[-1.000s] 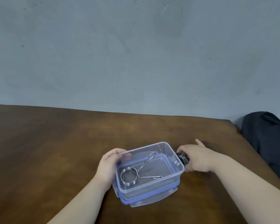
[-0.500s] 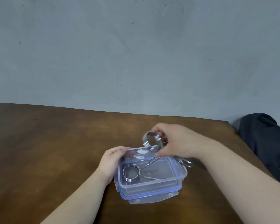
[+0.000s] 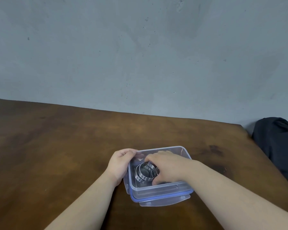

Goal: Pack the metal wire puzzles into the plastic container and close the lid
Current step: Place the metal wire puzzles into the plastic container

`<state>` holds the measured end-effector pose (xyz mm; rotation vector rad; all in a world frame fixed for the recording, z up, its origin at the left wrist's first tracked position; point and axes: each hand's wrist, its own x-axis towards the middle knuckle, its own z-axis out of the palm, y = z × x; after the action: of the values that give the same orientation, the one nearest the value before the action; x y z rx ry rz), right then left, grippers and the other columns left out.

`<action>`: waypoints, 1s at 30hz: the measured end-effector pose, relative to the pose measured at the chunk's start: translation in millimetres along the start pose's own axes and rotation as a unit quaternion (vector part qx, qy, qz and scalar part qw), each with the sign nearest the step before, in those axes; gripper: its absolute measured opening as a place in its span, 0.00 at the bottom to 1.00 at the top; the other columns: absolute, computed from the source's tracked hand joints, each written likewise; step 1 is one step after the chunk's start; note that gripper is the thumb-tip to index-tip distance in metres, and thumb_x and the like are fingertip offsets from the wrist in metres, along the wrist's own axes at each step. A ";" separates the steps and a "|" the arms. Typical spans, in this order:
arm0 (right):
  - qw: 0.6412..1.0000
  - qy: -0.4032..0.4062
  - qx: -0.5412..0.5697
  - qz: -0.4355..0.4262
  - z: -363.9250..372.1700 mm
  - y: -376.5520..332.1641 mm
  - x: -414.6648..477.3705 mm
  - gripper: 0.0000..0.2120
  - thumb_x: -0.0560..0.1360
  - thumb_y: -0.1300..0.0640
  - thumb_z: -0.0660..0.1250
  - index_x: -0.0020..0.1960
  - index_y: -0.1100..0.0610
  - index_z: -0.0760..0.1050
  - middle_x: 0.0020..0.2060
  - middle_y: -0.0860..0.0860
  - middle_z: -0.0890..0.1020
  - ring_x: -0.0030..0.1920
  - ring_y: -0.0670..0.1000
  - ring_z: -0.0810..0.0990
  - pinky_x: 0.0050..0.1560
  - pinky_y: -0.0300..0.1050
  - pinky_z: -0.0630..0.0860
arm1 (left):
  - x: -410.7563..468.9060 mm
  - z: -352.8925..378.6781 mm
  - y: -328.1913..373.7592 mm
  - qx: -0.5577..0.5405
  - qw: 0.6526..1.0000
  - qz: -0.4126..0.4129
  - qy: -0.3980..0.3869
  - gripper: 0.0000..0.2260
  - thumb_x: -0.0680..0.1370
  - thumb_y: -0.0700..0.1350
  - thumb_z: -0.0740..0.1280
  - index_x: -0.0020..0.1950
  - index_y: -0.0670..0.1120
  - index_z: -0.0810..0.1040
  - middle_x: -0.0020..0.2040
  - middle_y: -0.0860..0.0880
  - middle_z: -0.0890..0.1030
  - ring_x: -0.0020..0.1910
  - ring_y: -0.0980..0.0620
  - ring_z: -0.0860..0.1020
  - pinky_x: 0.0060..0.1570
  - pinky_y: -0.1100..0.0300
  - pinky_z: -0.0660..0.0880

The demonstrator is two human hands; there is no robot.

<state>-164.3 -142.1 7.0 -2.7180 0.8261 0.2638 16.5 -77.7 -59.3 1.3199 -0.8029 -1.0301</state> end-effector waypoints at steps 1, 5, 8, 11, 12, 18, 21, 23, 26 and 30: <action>1.000 -0.002 0.015 0.008 1.9 2.3 -1.6 0.29 0.68 0.46 0.78 0.66 0.45 0.72 0.60 0.46 0.80 0.58 0.51 0.76 0.60 0.52 0.75 | 0.2 -0.1 -0.3 0.007 1.000 -0.001 0.004 0.13 0.82 0.37 0.63 0.45 0.41 0.88 0.46 0.40 0.89 0.51 0.41 0.85 0.54 0.51 0.79; 0.996 0.004 0.083 0.044 2.1 15.9 -11.4 0.30 0.67 0.46 0.79 0.66 0.42 0.71 0.58 0.43 0.80 0.54 0.46 0.78 0.57 0.48 0.78 | 2.5 -0.3 -3.1 0.020 1.000 -0.001 0.013 0.12 0.81 0.37 0.63 0.49 0.37 0.86 0.46 0.40 0.89 0.52 0.42 0.86 0.51 0.56 0.78; 0.993 0.020 0.102 0.049 0.0 23.5 -18.0 0.33 0.69 0.47 0.79 0.70 0.41 0.69 0.60 0.40 0.78 0.58 0.45 0.78 0.60 0.46 0.77 | 3.1 0.1 -4.0 0.018 1.000 0.001 0.015 0.12 0.81 0.36 0.63 0.49 0.36 0.86 0.47 0.39 0.89 0.52 0.40 0.85 0.53 0.53 0.79; 0.993 0.024 0.100 0.048 -1.2 28.0 -21.8 0.30 0.73 0.50 0.76 0.71 0.40 0.68 0.61 0.38 0.77 0.58 0.45 0.78 0.60 0.47 0.77 | 2.9 0.8 -4.2 0.018 1.000 0.005 0.014 0.12 0.81 0.36 0.63 0.47 0.37 0.86 0.47 0.38 0.88 0.53 0.38 0.85 0.53 0.52 0.80; 0.995 0.022 0.087 0.044 -2.4 29.0 -23.0 0.28 0.73 0.51 0.75 0.70 0.41 0.69 0.61 0.38 0.77 0.58 0.45 0.78 0.60 0.47 0.76 | 2.7 1.1 -4.1 0.019 1.000 0.006 0.015 0.12 0.81 0.36 0.62 0.47 0.37 0.86 0.47 0.38 0.88 0.53 0.37 0.85 0.52 0.53 0.79; 0.996 0.053 0.067 0.015 -14.0 20.5 -47.6 0.12 0.77 0.42 0.68 0.57 0.45 0.80 0.54 0.40 0.81 0.55 0.42 0.78 0.57 0.45 0.76 | -0.7 2.0 -4.6 0.022 0.999 0.006 0.022 0.13 0.83 0.41 0.63 0.47 0.39 0.87 0.47 0.40 0.89 0.54 0.37 0.84 0.53 0.50 0.80; 0.998 0.030 0.046 -0.020 -9.3 10.5 -63.1 0.17 0.72 0.36 0.71 0.51 0.48 0.81 0.48 0.42 0.82 0.50 0.43 0.78 0.52 0.46 0.77 | -4.2 2.4 -5.6 0.044 0.999 0.017 0.027 0.16 0.84 0.47 0.61 0.50 0.42 0.87 0.49 0.44 0.89 0.53 0.43 0.85 0.58 0.47 0.79; 0.999 0.015 -0.018 -0.042 -0.7 6.5 -66.7 0.16 0.73 0.39 0.71 0.49 0.51 0.80 0.46 0.45 0.81 0.50 0.48 0.76 0.52 0.49 0.76 | -10.2 0.5 -4.2 0.060 0.997 0.018 0.037 0.17 0.85 0.50 0.58 0.51 0.45 0.86 0.49 0.46 0.89 0.53 0.48 0.85 0.57 0.50 0.79; 0.994 0.041 -0.078 -0.059 11.8 7.2 -67.0 0.13 0.78 0.46 0.66 0.40 0.53 0.72 0.40 0.50 0.77 0.46 0.56 0.76 0.49 0.54 0.76 | -17.9 -7.1 -4.8 0.075 0.995 0.025 0.068 0.13 0.85 0.45 0.60 0.53 0.47 0.84 0.51 0.45 0.88 0.52 0.47 0.84 0.54 0.52 0.79; 0.992 0.061 -0.099 -0.056 17.8 8.9 -67.9 0.11 0.82 0.49 0.61 0.42 0.51 0.69 0.46 0.51 0.79 0.48 0.58 0.79 0.46 0.54 0.75 | -29.6 -18.9 -13.0 0.172 0.981 0.042 0.085 0.21 0.80 0.26 0.56 0.59 0.49 0.76 0.60 0.47 0.82 0.60 0.48 0.80 0.64 0.51 0.75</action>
<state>-226.6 -108.6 5.6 -2.9804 0.7103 0.1634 21.2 -42.7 -71.7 1.6289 -0.9255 -0.7202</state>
